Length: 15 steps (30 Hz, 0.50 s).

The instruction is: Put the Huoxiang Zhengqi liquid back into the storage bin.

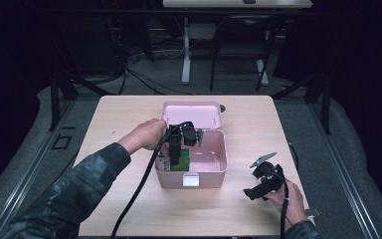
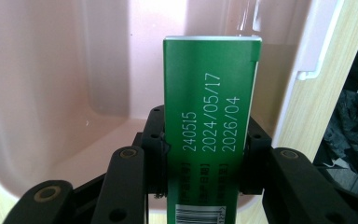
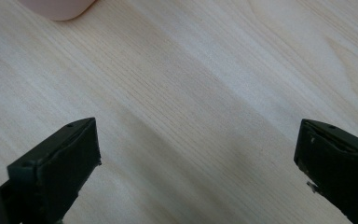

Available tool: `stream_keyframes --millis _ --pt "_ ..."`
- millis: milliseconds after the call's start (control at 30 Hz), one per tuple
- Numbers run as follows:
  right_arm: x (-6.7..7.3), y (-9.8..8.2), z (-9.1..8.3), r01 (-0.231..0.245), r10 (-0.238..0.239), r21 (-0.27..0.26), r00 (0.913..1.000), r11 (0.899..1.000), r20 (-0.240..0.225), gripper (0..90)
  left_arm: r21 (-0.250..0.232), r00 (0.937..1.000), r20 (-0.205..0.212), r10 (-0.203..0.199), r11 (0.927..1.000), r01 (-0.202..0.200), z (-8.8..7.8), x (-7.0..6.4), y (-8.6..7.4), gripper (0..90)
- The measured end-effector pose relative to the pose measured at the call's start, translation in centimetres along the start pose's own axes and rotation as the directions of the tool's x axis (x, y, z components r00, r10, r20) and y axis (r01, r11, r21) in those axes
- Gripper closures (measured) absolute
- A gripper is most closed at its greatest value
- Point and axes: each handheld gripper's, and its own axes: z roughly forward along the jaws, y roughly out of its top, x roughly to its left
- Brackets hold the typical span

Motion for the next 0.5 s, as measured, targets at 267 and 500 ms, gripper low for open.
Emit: stream_keyframes --millis 267,500 --pt "0.0 0.0 0.1 0.000 0.000 0.003 1.0000 1.000 -0.004 0.0 0.004 0.9999 0.004 0.010 0.9999 -0.010 1.0 0.2 0.0 63.3" --pt "0.0 0.0 0.1 0.002 -0.002 0.012 1.0000 1.000 -0.007 0.0 -0.002 1.0000 0.009 0.004 1.0000 -0.004 1.5 0.4 -0.2 63.2"
